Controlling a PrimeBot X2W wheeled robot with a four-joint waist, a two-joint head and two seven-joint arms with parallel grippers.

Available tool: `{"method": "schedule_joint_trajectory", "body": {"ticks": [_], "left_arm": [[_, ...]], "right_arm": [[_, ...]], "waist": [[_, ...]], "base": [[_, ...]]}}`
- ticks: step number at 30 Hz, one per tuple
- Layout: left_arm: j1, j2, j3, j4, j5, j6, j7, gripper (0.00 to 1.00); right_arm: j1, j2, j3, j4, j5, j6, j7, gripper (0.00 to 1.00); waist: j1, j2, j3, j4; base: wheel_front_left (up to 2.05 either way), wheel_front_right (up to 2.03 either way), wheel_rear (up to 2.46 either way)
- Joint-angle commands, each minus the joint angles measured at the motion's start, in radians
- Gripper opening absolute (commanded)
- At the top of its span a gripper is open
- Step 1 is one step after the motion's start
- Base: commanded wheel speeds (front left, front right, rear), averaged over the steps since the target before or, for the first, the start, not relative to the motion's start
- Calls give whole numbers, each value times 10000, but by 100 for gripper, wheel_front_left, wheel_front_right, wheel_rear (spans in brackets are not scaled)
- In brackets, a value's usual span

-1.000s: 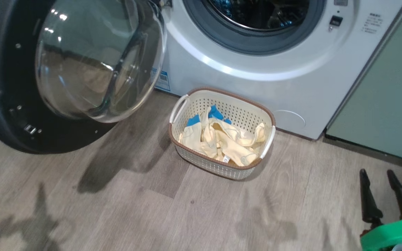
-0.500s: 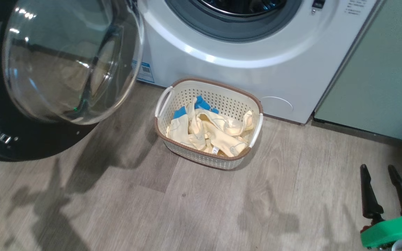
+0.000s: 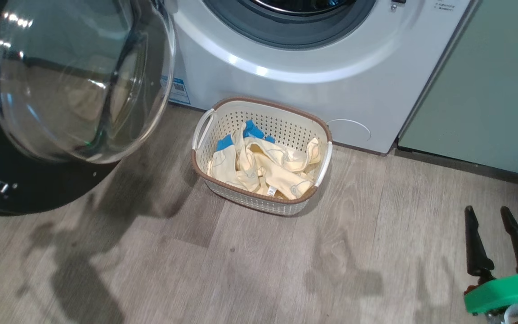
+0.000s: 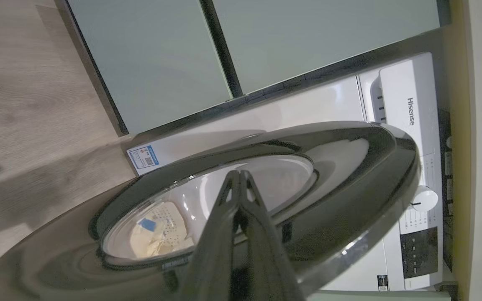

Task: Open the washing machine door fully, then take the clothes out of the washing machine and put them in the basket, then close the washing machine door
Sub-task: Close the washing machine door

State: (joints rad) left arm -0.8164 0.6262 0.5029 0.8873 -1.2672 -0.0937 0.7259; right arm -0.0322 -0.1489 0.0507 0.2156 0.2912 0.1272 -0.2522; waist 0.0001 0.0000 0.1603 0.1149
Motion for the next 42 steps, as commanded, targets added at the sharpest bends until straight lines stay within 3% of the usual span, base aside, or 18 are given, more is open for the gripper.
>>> {"method": "schedule_joint_trajectory", "body": {"ticks": [1, 15, 26, 31, 42], "left_arm": [[-304, 539, 34, -309, 44, -48, 153, 0], [13, -664, -848, -473, -64, -186, 1454, 0], [219, -2225, -1298, -1489, -245, 463, 1776, 0], [309, -3125, -1455, -2209, -310, 991, 1605, 0], [1521, -4638, -1644, -3602, -146, 983, 660, 0]], "right_arm": [[-356, -57, 142, -291, -61, 35, -96, 100], [-108, 292, 154, -91, 3, 35, -96, 100], [207, 530, -65, -54, 16, 35, -96, 100], [211, 605, -106, -74, 17, 35, -96, 100], [178, 437, -132, -85, -20, 35, -96, 100]], "waist": [[-1, 0, -31, 7], [-1, 0, -978, -29], [-1, 0, -1476, -146], [-1, 0, -1551, -285], [-1, 0, -1754, -1182]], "base": [[0, 0, 0], [0, 0, 0], [0, 0, 0], [0, 0, 0], [0, 0, 0]]}}
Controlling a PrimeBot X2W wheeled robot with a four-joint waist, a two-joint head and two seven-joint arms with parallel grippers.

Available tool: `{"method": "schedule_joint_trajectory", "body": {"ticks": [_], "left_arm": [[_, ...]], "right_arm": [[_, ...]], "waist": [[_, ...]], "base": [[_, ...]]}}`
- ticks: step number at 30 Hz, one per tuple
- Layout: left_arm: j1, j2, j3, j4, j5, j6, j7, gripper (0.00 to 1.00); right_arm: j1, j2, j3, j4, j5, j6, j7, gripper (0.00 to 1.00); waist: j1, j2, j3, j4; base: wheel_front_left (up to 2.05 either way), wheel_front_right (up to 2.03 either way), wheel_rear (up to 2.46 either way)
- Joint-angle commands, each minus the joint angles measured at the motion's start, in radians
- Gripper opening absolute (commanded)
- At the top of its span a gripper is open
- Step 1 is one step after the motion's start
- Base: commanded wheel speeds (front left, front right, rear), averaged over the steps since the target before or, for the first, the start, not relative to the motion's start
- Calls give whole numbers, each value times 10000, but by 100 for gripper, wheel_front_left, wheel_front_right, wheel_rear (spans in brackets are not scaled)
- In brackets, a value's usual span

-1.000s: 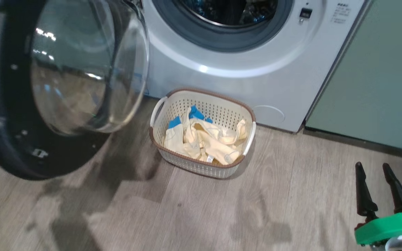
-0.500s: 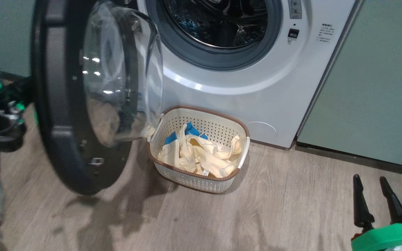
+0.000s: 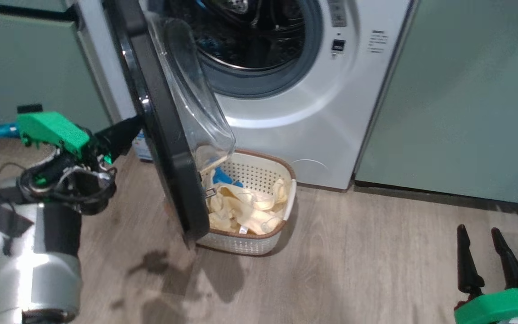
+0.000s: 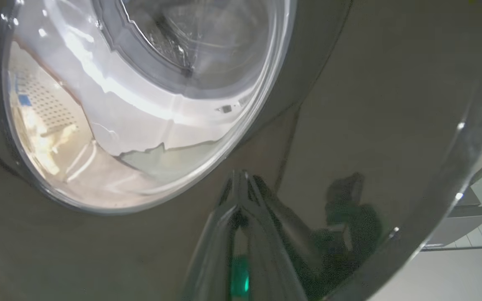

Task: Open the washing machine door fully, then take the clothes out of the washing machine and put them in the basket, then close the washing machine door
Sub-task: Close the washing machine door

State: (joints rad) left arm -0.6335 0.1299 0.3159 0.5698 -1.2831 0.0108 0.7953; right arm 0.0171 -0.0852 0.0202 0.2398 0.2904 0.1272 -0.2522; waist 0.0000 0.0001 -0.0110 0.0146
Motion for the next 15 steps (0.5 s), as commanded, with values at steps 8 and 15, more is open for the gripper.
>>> {"method": "schedule_joint_trajectory", "body": {"ticks": [8, 15], "left_arm": [[123, -223, 269, -802, -138, -301, -410, 0], [232, -465, 167, -765, -236, -547, -617, 0]], "right_arm": [[-246, -393, 189, -317, -8, 35, -96, 100], [-124, -449, 229, -428, 44, 35, -96, 100]], "waist": [[0, -1, -91, -1076], [0, -1, -80, -1738]], "base": [[0, 0, 0], [0, 0, 0]]}}
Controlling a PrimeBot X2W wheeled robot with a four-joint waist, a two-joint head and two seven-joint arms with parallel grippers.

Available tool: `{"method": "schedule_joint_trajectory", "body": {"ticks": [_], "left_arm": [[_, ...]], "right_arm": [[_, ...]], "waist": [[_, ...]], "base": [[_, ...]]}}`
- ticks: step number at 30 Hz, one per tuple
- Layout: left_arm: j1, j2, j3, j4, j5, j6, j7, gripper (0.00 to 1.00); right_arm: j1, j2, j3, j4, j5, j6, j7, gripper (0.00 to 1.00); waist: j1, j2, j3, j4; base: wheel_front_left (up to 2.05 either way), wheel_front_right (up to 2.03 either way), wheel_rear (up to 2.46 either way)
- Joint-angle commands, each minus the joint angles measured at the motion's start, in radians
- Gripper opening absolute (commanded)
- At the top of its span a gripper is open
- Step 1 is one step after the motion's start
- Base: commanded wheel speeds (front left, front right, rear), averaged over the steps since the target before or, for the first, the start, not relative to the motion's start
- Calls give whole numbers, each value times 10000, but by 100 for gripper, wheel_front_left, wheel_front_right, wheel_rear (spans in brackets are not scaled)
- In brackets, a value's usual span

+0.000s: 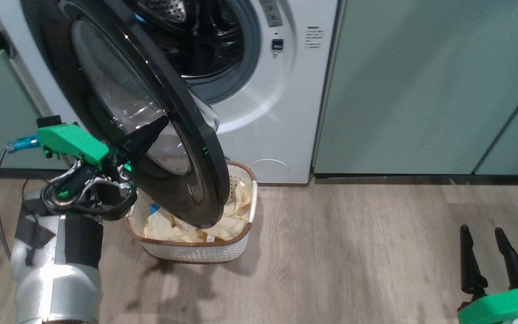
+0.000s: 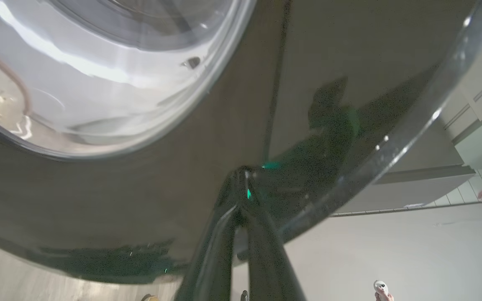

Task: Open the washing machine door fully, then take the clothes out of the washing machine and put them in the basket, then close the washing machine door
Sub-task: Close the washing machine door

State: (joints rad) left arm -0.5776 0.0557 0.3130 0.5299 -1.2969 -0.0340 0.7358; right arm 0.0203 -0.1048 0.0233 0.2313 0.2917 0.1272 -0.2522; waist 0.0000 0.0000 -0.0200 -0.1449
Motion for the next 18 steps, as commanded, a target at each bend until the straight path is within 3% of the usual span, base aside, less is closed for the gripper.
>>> {"method": "schedule_joint_trajectory", "body": {"ticks": [1, 12, 18], "left_arm": [[-333, 250, 180, -328, -118, -136, -58, 0], [-450, 122, 58, 88, -283, -515, -355, 0], [-379, 199, 105, 139, -283, -642, -436, 0]], "right_arm": [[-155, -269, 213, -343, 37, 35, -96, 100], [-195, -349, 363, -366, 49, 35, -96, 100], [-140, -329, 217, -393, 63, 35, -96, 100]], "waist": [[0, 0, 18, -234], [0, 0, 76, -1009], [0, 0, 86, -946]], "base": [[0, 0, 0], [0, 0, 0], [0, 0, 0]]}}
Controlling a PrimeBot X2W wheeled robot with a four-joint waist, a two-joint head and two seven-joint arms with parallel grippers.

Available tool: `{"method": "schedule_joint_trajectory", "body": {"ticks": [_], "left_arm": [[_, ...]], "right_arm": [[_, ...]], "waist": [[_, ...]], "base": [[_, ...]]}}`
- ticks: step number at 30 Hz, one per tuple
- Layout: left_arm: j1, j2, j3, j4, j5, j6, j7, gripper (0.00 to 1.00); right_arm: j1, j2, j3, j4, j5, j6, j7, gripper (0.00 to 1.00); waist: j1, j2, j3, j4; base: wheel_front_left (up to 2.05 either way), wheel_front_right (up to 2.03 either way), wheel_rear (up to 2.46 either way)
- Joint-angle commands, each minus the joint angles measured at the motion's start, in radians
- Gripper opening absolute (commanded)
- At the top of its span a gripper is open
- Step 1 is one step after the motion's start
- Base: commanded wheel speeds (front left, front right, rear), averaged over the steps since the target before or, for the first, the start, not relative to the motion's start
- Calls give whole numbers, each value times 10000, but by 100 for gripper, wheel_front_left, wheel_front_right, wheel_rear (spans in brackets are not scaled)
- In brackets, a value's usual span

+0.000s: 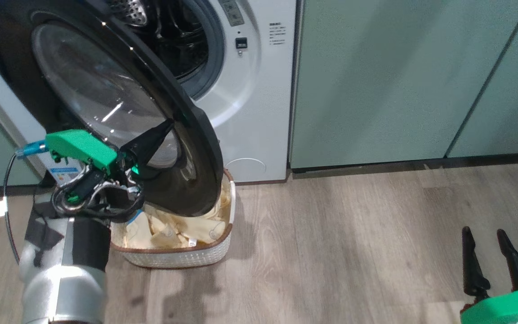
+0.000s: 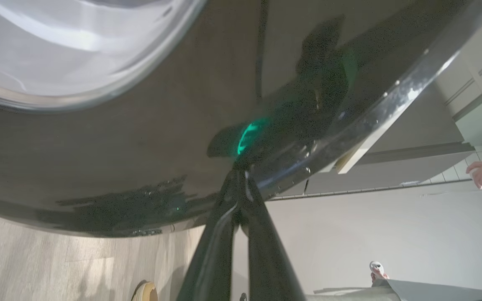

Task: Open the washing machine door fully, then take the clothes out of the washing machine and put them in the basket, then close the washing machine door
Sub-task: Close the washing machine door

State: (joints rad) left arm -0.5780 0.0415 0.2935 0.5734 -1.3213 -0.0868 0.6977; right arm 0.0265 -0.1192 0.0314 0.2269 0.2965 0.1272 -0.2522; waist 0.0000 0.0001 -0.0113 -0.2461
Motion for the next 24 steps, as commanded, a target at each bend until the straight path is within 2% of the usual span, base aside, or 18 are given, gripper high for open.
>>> {"method": "schedule_joint_trajectory", "body": {"ticks": [1, 5, 6, 7, 9, 10, 11, 12, 17, 24], "left_arm": [[-365, 347, 321, -282, -51, -133, -85, 0], [-208, 397, 236, -252, 121, -221, -237, 0], [-146, 426, 209, -251, 194, -245, -301, 15], [-146, 426, 209, -251, 194, -245, -301, 15], [-36, 486, 203, -244, 316, -290, -484, 43], [18, 519, 203, -240, 386, -310, -598, 67], [78, 552, 184, -240, 468, -331, -708, 96], [149, 590, 144, -262, 579, -353, -834, 100], [697, 967, -237, -662, 1279, -428, -1654, 100], [1847, 1960, -1713, -2167, 2157, -436, -3669, 100]], "right_arm": [[-194, -166, 113, -348, 11, 35, -96, 100], [-165, -110, 52, -358, -4, 35, -96, 100], [-164, -95, 37, -361, -9, 35, -96, 100], [-164, -95, 37, -361, -9, 35, -96, 100], [-177, -74, 11, -363, -5, 35, -96, 100], [-183, -63, 1, -369, -5, 35, -96, 100], [-186, -51, -11, -375, -3, 35, -96, 100], [-187, -38, -13, -379, -5, 35, -96, 100], [-198, 40, -83, -370, -27, 35, -96, 100], [-236, 142, -198, -399, -24, 35, -96, 100]], "waist": [[0, -1, -4, 129], [0, -1, -36, 482], [0, -1, -44, 570], [0, -1, -44, 570], [0, -1, -56, 751], [0, -1, -60, 842], [0, -1, -65, 937], [0, -1, -71, 1024], [0, -1, -119, 1387], [0, -1, -143, 1755]], "base": [[0, 0, 0], [0, 0, 0], [0, 0, 0], [0, 0, 0], [0, 0, 0], [0, 0, 0], [0, 0, 0], [0, 0, 0], [0, 0, 0], [0, 0, 0]]}}
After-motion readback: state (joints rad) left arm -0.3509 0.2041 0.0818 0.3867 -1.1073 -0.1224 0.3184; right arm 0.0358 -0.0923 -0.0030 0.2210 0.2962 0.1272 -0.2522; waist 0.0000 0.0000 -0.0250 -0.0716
